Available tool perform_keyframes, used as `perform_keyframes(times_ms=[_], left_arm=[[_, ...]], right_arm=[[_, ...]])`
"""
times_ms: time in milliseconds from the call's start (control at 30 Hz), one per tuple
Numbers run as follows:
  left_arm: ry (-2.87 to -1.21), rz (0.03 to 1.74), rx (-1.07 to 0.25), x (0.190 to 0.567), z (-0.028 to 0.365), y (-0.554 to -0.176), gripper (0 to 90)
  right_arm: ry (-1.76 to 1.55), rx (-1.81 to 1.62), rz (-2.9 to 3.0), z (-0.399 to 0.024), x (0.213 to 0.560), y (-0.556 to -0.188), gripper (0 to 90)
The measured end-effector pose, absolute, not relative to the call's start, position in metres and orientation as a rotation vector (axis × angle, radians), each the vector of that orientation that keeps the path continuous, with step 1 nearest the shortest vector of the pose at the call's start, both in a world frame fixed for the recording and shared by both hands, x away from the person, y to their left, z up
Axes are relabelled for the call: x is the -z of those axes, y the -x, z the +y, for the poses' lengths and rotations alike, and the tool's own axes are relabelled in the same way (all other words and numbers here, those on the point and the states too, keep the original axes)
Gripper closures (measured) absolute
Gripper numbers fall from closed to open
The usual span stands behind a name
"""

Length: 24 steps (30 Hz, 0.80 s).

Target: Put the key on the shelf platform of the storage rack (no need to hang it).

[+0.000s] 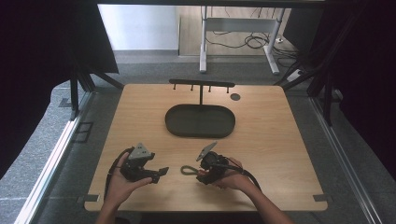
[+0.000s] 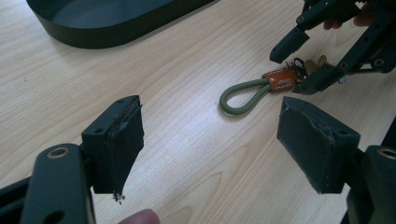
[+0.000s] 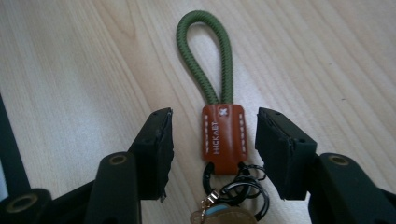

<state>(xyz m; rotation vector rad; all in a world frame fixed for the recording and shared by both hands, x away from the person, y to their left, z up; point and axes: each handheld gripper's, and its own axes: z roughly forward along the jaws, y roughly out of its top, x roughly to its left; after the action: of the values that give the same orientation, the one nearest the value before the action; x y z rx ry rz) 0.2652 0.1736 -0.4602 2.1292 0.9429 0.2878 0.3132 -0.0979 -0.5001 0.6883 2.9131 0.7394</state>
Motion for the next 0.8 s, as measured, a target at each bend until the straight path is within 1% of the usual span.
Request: perform_keyframes(times_ms=[467, 533, 767, 800], left_arm=[[-2.128, 0.943, -0.287, 0.4603, 0.1734, -0.265, 23.1], [-2.128, 0.943, -0.287, 0.4604, 0.1733, -0.2651, 23.1], [-2.129, 0.941, -0.287, 0.4601, 0.1733, -0.2651, 23.1], [-2.13, 0.94, -0.287, 0.4602, 0.1733, -0.2651, 23.1]], right_arm=[[-0.683, -0.67, 2.931, -0.0979, 0.5105, -0.3153, 52.8], [-0.675, -0.667, 2.927, -0.098, 0.5105, -0.3151, 54.5], [-0.66, -0.655, 2.906, -0.0984, 0.5103, -0.3149, 65.0], [-0.663, -0.655, 2.907, -0.0986, 0.5102, -0.315, 65.2]])
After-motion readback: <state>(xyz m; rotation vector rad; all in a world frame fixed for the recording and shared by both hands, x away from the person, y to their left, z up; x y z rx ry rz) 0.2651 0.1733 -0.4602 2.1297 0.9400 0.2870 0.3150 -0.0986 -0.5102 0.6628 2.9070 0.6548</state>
